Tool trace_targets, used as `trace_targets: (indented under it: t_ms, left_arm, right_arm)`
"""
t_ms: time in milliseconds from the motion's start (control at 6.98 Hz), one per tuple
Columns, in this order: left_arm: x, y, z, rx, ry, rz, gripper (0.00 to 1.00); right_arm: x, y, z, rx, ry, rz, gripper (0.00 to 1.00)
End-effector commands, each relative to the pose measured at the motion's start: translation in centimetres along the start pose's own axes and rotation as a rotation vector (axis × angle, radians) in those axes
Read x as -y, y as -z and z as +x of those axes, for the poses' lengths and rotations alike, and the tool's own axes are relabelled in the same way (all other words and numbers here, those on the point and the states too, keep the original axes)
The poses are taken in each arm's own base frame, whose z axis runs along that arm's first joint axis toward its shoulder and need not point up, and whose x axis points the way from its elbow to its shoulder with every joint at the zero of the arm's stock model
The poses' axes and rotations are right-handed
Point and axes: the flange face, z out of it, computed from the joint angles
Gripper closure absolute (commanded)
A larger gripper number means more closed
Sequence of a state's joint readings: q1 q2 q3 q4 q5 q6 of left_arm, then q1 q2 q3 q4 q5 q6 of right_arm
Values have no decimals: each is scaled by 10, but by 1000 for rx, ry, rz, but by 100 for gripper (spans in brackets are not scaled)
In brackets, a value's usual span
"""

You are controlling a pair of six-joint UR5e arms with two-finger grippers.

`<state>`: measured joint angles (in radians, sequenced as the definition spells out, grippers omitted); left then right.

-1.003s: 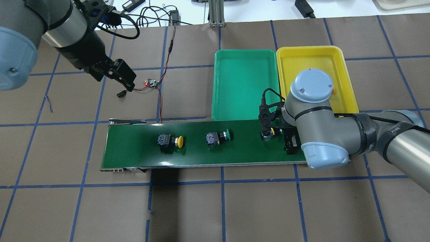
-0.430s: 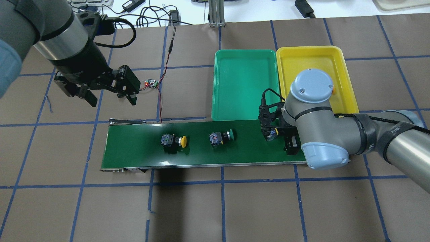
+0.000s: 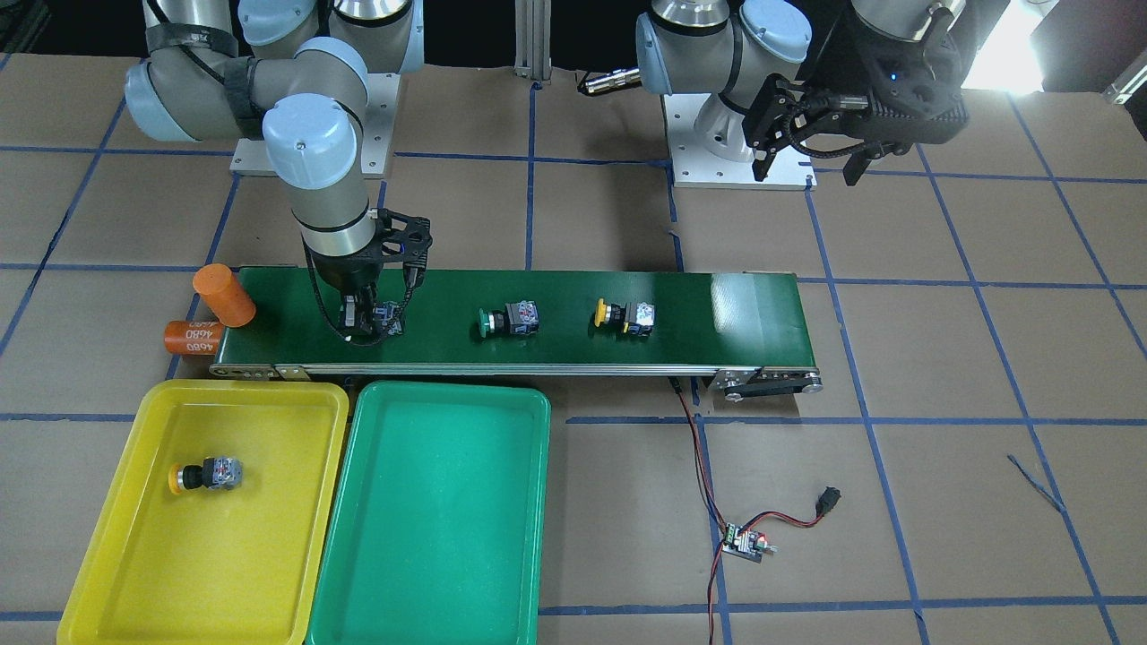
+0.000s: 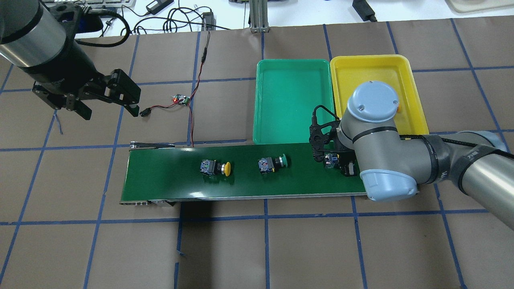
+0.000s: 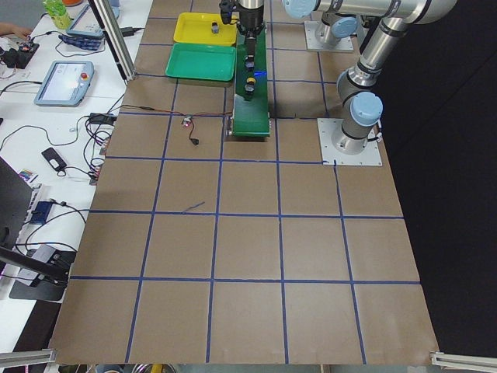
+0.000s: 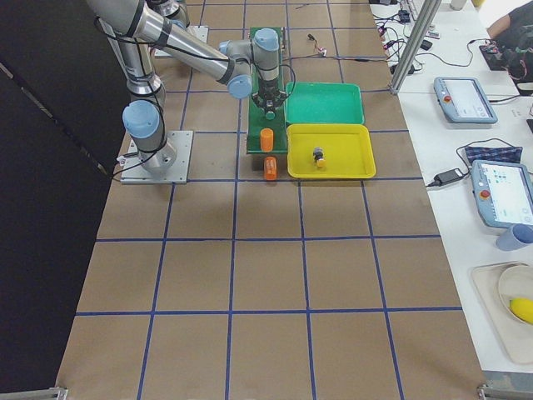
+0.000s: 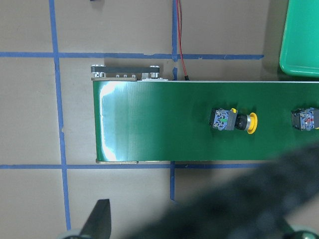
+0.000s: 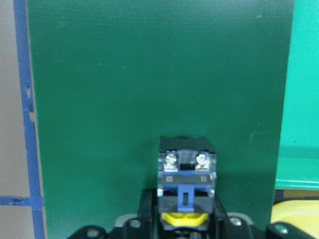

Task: Sort buttons by color to trays
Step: 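Carry the green button into the green tray and open the right gripper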

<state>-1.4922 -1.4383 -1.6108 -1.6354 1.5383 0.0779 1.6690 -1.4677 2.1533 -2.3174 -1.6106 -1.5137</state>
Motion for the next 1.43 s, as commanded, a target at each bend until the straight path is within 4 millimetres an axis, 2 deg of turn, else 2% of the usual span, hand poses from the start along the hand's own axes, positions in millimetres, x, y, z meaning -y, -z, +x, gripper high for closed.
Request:
trace_targets:
  t_ms: [0,143,286,430,573,716,859,1003,1289]
  left_arm:
    - [14,12,0,9,-10,146,0]
    - [12,11,1,9,5,143,0]
    - [4,12,-1,10,13,67,0]
    - [4,18,-3,14,20,42,0]
    - [7,26,-14,87,27,-31,0]
    - [9,30,-12,68,7,-29,0]
    - [10,29,-5,13,7,-20,0]
    - [5,27,-3,27,12,-33,0]
    - [-1,15,-5,19,19,-45,0]
  right_arm:
    - [2,8,23,-79,8,6,85]
    - [4,7,59,-109,5,7,85]
    - [12,-8,101,-106,13,10,85]
    - [40,-13,136,-108,48,-3,85]
    - [57,-15,154,-55,67,4,85]
    - [59,-22,160,-39,72,4,73]
    - [59,-23,160,-34,69,5,18]
    - [59,-24,159,-23,73,4,0]
    - [53,-13,151,-2,74,3,0]
